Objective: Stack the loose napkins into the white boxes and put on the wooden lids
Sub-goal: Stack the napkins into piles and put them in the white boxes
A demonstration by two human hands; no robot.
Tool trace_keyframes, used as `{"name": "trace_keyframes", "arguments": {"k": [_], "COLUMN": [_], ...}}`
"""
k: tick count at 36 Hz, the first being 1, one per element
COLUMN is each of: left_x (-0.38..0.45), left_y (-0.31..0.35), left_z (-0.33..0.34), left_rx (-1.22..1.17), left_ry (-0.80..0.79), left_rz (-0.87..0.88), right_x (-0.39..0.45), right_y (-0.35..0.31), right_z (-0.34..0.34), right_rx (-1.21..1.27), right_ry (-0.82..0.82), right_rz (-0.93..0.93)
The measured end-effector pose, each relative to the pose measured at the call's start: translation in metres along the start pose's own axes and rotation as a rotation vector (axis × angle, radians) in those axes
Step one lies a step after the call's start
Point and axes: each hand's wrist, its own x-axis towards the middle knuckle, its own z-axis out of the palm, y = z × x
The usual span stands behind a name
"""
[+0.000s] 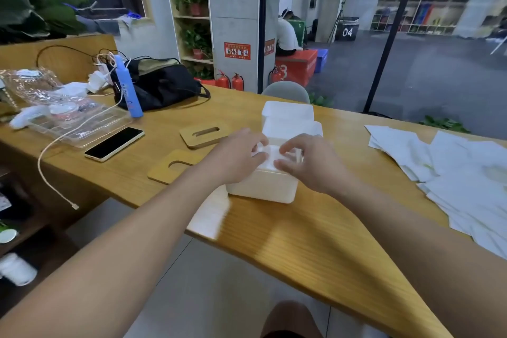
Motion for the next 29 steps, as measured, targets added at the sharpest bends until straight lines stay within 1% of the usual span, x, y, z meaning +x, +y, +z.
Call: {"name": "trace_keyframes", "arguments": {"k": [2,7,11,13,16,18,20,22,24,27,29], "left_x": [0.001,0.006,0.005,0.003,0.000,0.000,0.003,0.007,0.012,0.016,0.017], "left_y": [-0.002,-0.001,-0.003,-0.005,-0.005,-0.001,0.006,0.015,0.024,0.035,0.040], "left_z": [0.004,0.004,0.005,0.006,0.007,0.009,0.008,0.006,0.006,0.010,0.013], "left_rx": [0.026,0.085,0.052,-0.006,-0.030,0.010,0.020,0.008,-0.016,-0.032,-0.012], "left_ry": [-0.032,-0.091,-0.060,-0.014,0.067,0.117,0.139,0.094,-0.013,-0.170,-0.235], "left_rz": [-0.002,0.000,0.005,0.004,0.010,0.011,0.003,0.000,0.002,0.005,0.017], "right_x": [0.000,0.001,-0.002,-0.004,0.000,0.012,0.029,0.045,0.058,0.076,0.084], "right_y": [0.003,0.005,0.007,0.011,0.024,0.040,0.061,0.082,0.099,0.113,0.115], "right_z": [0.001,0.003,0.001,-0.004,-0.018,-0.025,-0.029,-0.031,-0.033,-0.038,-0.041], "right_rx": [-0.001,0.102,0.170,0.227,0.247,0.239,0.212,0.184,0.153,0.043,-0.055], "right_ry": [-0.003,-0.020,-0.015,0.037,0.180,0.260,0.292,0.268,0.206,0.040,-0.095], "right_rz": [0.030,0.120,0.114,0.092,0.067,0.104,0.169,0.221,0.239,0.215,0.162]}}
